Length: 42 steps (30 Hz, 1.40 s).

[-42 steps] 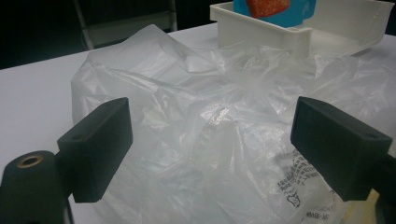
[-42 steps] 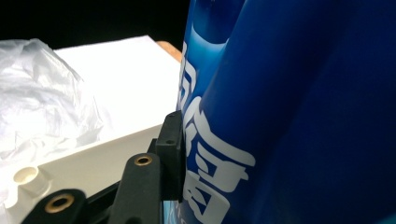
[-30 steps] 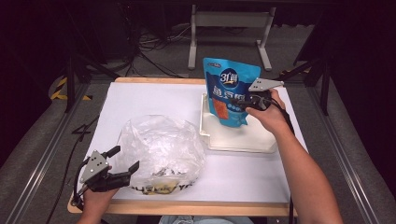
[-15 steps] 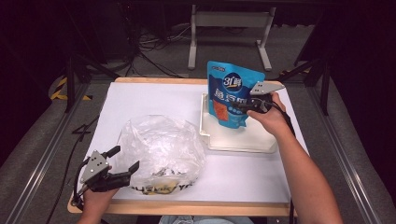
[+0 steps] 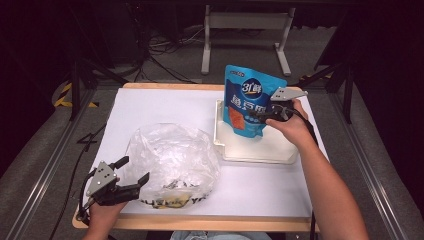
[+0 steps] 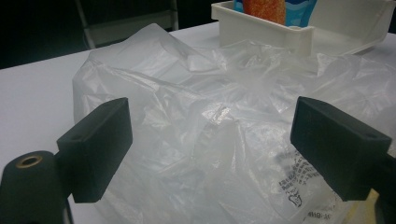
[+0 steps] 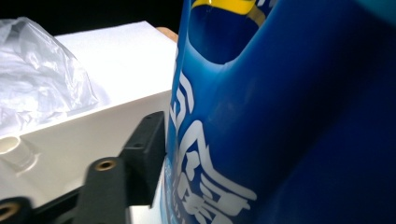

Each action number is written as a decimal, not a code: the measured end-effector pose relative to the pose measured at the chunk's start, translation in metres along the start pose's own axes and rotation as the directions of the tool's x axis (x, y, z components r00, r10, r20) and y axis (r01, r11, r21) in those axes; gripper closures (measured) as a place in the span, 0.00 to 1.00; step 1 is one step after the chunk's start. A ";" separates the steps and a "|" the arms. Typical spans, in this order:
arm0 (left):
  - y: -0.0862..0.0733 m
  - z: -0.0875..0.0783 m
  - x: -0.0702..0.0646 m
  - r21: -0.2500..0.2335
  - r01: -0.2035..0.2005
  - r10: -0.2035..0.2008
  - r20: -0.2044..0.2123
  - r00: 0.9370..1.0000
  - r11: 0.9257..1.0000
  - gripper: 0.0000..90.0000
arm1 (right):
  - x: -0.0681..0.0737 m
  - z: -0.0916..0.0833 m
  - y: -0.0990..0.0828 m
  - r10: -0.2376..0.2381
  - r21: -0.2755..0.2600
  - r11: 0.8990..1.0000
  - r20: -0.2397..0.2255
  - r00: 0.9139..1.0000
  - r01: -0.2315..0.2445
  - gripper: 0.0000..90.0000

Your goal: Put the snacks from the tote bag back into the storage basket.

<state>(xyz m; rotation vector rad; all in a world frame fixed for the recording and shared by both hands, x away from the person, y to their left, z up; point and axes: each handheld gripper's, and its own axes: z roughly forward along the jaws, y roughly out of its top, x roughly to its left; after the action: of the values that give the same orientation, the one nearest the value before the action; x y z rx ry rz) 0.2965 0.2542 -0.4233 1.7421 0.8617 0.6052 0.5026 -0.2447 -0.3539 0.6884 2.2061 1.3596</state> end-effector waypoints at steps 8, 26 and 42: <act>-0.001 -0.001 -0.001 0.003 -0.002 0.002 -0.008 1.000 1.000 0.15 | -0.002 -0.015 0.003 0.019 -0.051 0.999 0.008 1.000 -0.019 0.30; -0.004 -0.006 -0.002 0.009 0.004 -0.004 -0.024 1.000 1.000 0.15 | 0.009 -0.074 0.001 0.047 -0.109 0.993 0.012 0.999 -0.046 0.28; -0.003 -0.003 -0.003 0.012 -0.002 0.002 -0.021 1.000 1.000 0.15 | 0.046 -0.111 -0.009 0.049 -0.058 0.997 -0.049 0.998 -0.052 0.27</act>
<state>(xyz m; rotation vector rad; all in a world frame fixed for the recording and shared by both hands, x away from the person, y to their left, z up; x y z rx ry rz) 0.2916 0.2544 -0.4248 1.7501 0.8798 0.6220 0.3975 -0.2939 -0.3225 0.7019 2.1892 1.4742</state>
